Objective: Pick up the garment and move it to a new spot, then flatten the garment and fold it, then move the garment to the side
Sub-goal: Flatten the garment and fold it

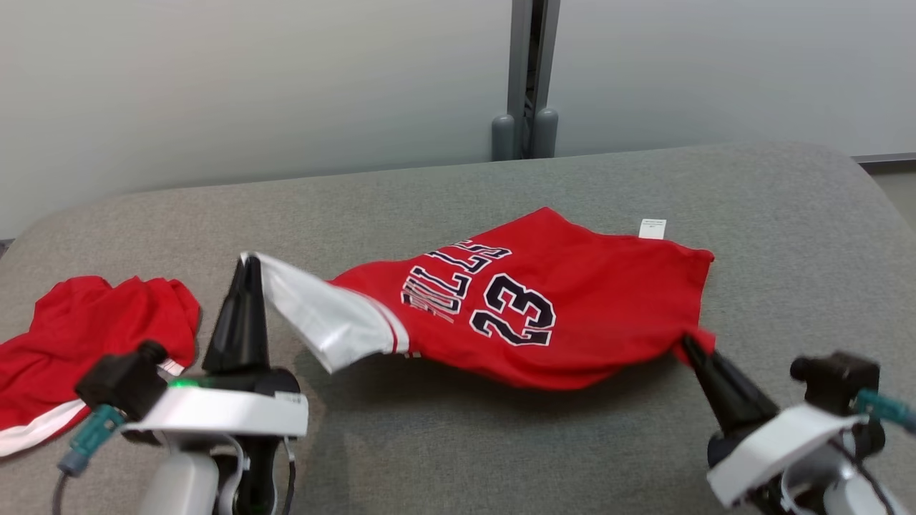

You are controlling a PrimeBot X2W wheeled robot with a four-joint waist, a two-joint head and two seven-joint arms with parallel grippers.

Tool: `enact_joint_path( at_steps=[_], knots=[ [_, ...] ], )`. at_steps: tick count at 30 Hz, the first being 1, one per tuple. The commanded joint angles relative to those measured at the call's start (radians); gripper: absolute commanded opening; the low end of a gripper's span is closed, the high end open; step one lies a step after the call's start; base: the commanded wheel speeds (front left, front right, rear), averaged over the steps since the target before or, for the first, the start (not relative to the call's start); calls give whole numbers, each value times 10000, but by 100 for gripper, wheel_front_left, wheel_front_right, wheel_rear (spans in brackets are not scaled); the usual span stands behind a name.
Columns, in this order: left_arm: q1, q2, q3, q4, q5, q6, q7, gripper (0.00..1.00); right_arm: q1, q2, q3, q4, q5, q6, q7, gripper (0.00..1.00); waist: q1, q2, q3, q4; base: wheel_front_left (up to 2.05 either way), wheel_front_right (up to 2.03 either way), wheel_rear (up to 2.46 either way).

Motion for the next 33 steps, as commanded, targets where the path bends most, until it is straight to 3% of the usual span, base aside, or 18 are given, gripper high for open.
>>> enact_joint_path(
  at_steps=[1,6,14,20,22,27,29,33],
  knots=[
    [-351,45,106,-414,-356,-9,168,0,-436,-70,-164,-458,34,-3,273,0,0,0,-79,-144,0,0,0],
    [-1245,-7,94,-1458,-1078,233,826,0,-1717,-81,-859,-1445,200,-3,890,0,0,0,-155,-311,0,0,0],
    [-3018,-19,24,-2013,-1709,835,1919,0,-3654,169,-1748,-2071,202,-3,1912,0,0,0,-277,-502,0,0,0],
    [-3997,-45,117,-2528,-2265,1433,2261,0,-4565,288,-1919,-2098,119,-3,2532,0,0,0,-244,-603,0,0,0],
    [-4520,-47,229,-2629,-2335,1832,2524,0,-4975,436,-2160,-2026,186,-3,2878,0,0,0,-44,-609,0,0,0],
    [-5563,138,252,-2364,-2432,2133,3181,0,-5792,468,-2352,-1850,94,-3,3202,0,0,0,819,-592,0,0,0],
    [-6645,426,490,-2059,-2562,2249,3609,0,-6649,97,-2042,-1536,-259,-3,3454,0,0,0,1768,-679,0,0,0],
    [-8408,807,620,-1133,-2459,2087,3755,0,-8147,-219,-1633,-793,-148,-3,3376,0,0,0,3150,-673,0,0,0]
  ],
)
